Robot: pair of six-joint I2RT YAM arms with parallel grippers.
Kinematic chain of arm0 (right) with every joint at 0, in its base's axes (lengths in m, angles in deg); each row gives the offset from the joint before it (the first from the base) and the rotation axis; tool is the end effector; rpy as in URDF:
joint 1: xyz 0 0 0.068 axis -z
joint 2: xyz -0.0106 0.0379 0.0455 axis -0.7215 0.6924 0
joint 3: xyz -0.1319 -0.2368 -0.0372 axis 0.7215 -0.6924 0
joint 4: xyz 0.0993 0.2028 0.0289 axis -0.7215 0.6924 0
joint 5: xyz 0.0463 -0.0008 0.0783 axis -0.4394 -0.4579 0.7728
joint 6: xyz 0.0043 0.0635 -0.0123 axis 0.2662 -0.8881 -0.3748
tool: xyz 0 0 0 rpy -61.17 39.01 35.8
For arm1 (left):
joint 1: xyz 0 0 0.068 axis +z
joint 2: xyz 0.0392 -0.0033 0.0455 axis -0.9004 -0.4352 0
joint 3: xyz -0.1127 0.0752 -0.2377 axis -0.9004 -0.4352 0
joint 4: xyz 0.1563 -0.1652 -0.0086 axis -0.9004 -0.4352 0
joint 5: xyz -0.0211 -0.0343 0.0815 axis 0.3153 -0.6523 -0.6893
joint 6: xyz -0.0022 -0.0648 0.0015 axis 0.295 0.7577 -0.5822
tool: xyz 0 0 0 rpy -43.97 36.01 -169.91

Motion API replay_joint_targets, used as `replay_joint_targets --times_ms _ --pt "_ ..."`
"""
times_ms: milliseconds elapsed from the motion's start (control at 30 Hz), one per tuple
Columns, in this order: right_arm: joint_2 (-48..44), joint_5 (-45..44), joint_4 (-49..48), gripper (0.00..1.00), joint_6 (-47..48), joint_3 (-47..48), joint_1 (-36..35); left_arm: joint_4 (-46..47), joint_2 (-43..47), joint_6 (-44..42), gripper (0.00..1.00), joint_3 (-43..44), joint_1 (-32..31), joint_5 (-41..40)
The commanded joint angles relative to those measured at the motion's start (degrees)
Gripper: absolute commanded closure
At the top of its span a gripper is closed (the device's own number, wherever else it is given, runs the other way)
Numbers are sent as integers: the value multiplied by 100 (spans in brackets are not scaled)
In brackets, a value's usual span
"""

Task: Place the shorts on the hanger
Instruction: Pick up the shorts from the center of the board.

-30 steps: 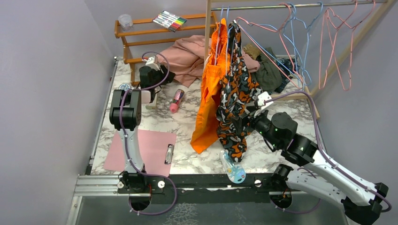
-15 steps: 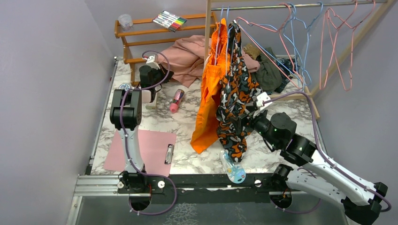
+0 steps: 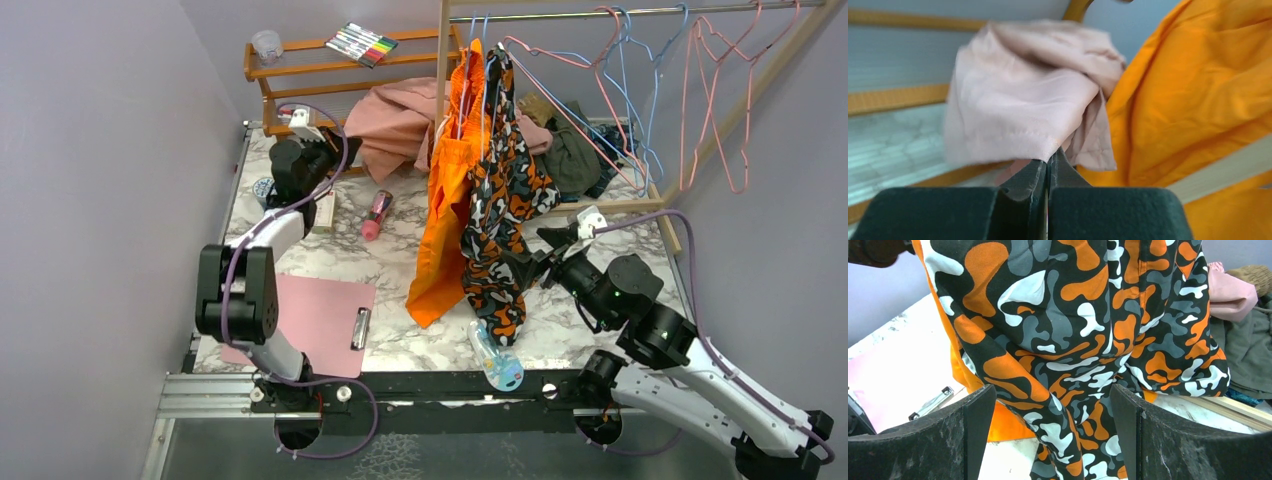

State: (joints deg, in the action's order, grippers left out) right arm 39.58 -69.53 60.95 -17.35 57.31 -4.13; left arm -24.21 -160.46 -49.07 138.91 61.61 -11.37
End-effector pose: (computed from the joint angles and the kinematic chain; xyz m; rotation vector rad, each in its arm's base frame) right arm 0.0827 0.0780 0.3368 -0.4564 1.5943 0.4954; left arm 0.3674 -0.0382 0.2903 0.0195 1.6087 -0.7398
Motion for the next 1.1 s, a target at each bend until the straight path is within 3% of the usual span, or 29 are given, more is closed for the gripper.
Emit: replay_joint_targets --times_ms 0,200,500,667,1067 --pt "-162 176 43 14 -145 -92 -41 -373 963 -132 100 -176 -35 -225" --pt "-126 290 -71 14 -174 -61 -40 -922 1954 -80 100 -63 -62 -432" --pt "20 449 28 14 -190 199 -39 -1960 3104 105 100 921 -75 -1010" --pt "37 496 63 14 -181 294 -41 -2537 3357 158 100 1520 -113 -1176" --pt "115 688 107 14 -146 537 -37 -2707 3567 831 100 2693 -145 -1285"
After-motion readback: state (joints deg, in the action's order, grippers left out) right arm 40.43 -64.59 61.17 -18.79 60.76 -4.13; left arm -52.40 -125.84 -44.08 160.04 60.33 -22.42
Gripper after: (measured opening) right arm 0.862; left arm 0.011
